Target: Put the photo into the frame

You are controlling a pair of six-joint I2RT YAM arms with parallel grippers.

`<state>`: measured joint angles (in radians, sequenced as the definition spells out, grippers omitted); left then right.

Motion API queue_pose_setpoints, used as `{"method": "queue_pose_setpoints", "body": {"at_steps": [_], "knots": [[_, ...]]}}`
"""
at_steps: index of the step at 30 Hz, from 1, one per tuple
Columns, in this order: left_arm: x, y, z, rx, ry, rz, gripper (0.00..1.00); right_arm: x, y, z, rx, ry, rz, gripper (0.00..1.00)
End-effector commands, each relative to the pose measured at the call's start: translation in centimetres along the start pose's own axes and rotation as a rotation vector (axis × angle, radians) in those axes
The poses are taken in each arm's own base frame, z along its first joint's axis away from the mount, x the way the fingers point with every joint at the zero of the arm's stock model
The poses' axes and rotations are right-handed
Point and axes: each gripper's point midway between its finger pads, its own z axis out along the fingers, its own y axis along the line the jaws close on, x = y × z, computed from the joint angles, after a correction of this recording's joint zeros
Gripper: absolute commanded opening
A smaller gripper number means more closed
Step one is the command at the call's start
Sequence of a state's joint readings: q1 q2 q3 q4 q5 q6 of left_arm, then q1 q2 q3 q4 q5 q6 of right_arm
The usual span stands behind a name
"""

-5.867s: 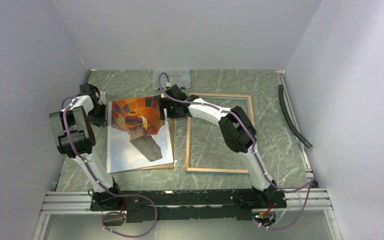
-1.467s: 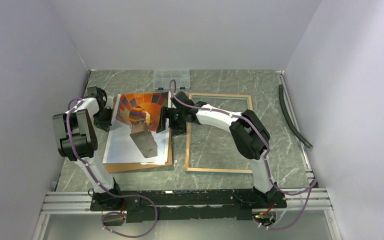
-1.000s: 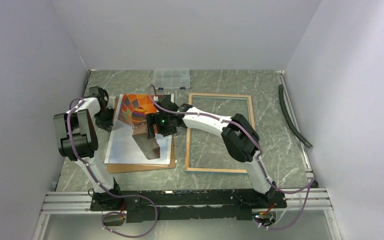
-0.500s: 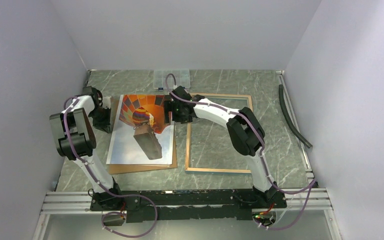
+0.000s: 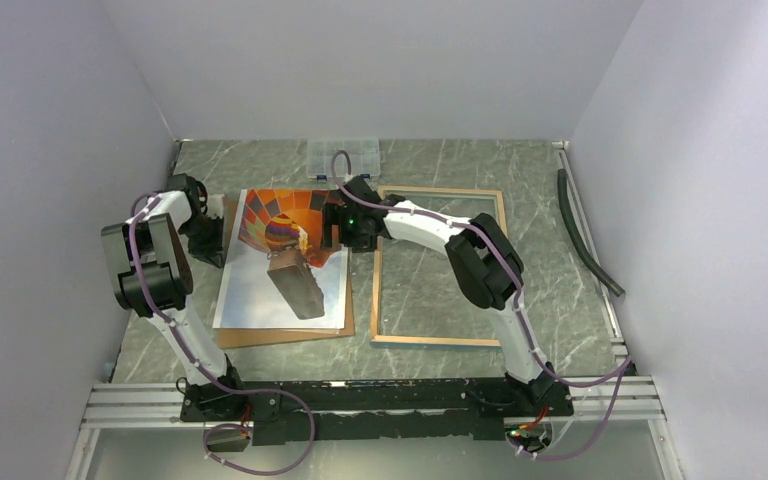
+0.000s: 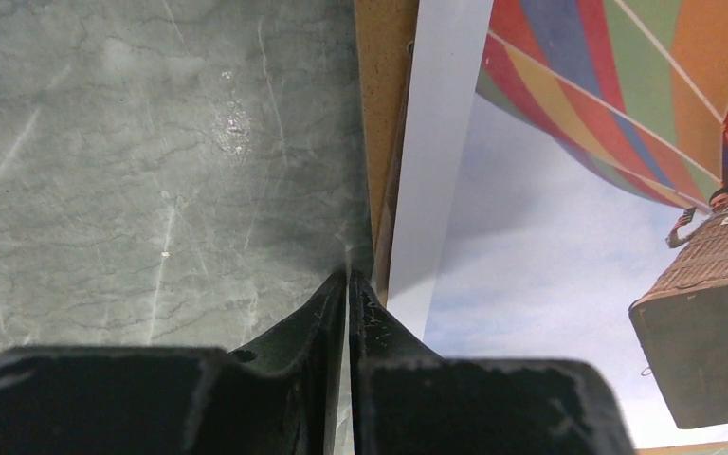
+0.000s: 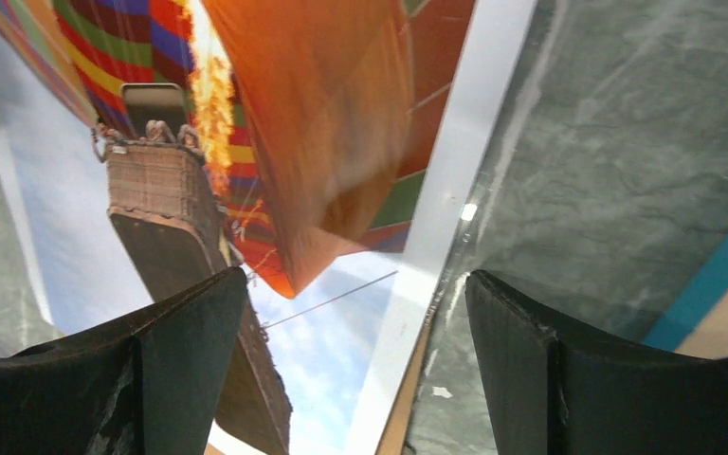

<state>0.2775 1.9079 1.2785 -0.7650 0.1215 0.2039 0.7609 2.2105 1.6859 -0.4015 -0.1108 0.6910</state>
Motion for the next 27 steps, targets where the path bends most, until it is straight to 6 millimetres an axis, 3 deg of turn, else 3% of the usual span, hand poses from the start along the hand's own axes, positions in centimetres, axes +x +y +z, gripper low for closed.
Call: {"method": "queue_pose_setpoints", "body": {"at_steps": [1,13,18,27], "knots": [[0.6,-1.3,2.3,0.037,0.034,-0.007,0.12,-0.1,2.0,0.5,-0.096,0.009,0.05,0.9],[1.0,-1.3,2.7,0.013,0.041,0.02,0.11,-2.8,5.0,-3.5,-0.202,-0.076,0.002,0.87],[1.1,-1.3,2.8,0.01,0.045,0.023,0.11,-3.2,5.5,-5.1,-0.224,-0.112,-0.017,0.86],[0.9,-1.4,2.9,0.01,0.045,0.031,0.11,-2.5,6.5,-5.6,-0.216,-0.107,-0.073,0.84]]}}
